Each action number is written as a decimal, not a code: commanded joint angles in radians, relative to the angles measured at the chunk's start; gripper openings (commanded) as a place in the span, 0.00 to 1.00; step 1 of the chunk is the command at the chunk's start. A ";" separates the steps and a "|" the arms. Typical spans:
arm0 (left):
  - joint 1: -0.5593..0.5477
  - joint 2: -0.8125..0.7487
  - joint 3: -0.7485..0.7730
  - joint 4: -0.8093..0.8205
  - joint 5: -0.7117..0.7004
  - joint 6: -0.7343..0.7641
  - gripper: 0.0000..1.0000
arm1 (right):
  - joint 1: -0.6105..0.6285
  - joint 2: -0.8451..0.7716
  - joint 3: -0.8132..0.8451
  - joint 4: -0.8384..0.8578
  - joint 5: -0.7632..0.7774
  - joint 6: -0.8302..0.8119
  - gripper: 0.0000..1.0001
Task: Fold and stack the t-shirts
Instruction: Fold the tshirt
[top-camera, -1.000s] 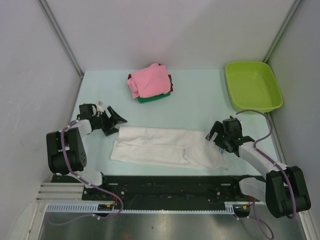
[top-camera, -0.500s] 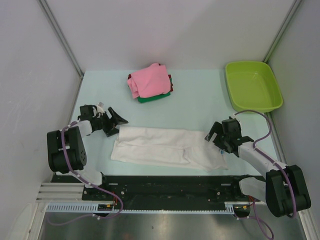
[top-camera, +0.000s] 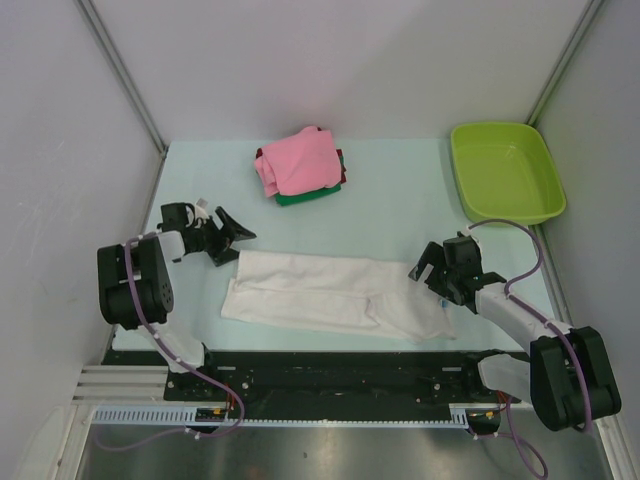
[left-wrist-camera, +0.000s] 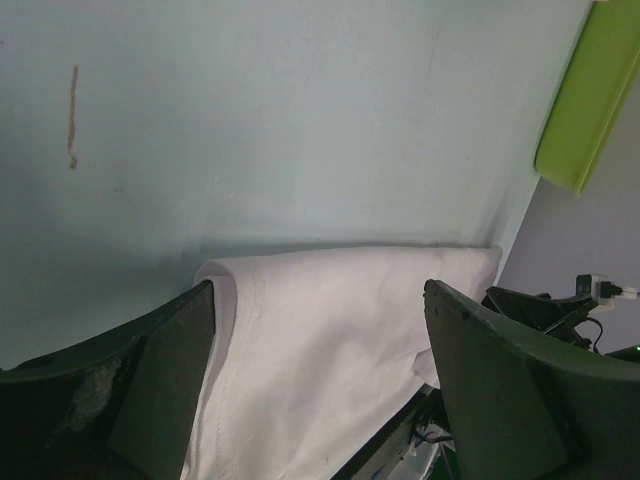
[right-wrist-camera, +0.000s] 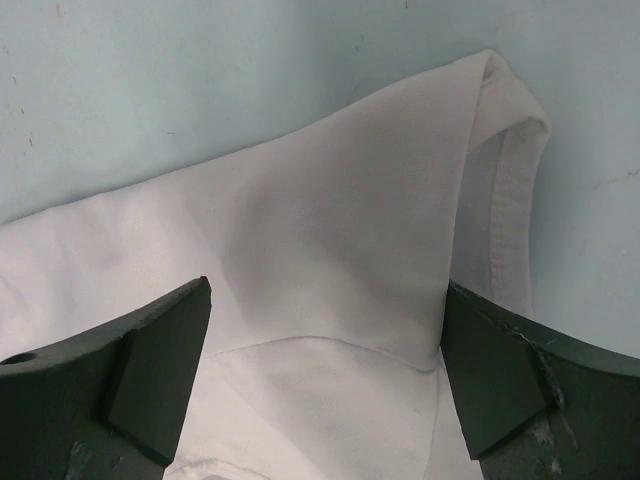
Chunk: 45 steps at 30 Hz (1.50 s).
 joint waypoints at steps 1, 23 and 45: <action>0.016 0.014 0.064 0.033 0.053 -0.017 0.88 | 0.006 0.027 -0.014 0.021 -0.002 0.005 0.98; 0.033 -0.295 -0.009 -0.204 -0.237 0.073 0.91 | -0.003 -0.031 0.061 -0.107 0.162 -0.056 0.98; 0.033 -0.790 -0.206 -0.244 -0.131 0.058 0.96 | -0.140 0.070 0.130 -0.086 0.185 -0.012 0.98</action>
